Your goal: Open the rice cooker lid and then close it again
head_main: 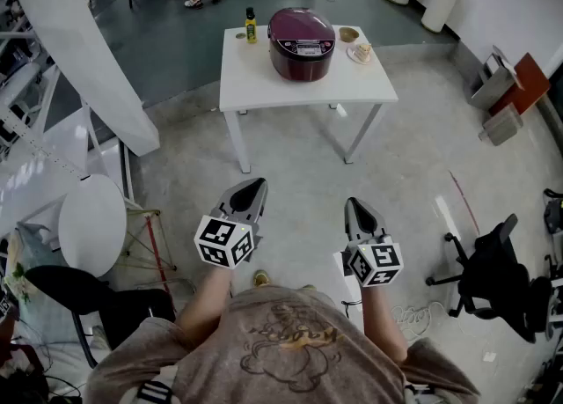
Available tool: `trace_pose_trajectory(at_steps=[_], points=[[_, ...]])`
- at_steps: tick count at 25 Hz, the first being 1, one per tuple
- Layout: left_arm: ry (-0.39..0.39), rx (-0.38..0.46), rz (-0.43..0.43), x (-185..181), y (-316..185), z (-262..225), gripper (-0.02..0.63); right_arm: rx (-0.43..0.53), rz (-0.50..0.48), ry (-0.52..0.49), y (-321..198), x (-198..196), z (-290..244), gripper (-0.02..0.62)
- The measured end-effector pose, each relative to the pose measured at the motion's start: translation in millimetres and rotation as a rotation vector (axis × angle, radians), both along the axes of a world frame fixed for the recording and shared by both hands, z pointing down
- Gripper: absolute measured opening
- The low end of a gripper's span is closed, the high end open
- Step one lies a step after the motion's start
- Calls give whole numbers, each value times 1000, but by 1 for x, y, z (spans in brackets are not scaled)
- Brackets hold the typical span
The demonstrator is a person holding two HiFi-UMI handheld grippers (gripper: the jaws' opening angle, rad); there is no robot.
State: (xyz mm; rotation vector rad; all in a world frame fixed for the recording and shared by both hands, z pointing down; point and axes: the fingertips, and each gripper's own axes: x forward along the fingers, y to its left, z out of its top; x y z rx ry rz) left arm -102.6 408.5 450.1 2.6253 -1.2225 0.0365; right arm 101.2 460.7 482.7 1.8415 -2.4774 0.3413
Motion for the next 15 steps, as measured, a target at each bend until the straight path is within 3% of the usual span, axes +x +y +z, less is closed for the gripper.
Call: trace_pose_trajectory(at_steps=[15], points=[[6, 8, 77, -33, -31, 3, 20, -13, 82, -19, -16, -43, 17, 0]])
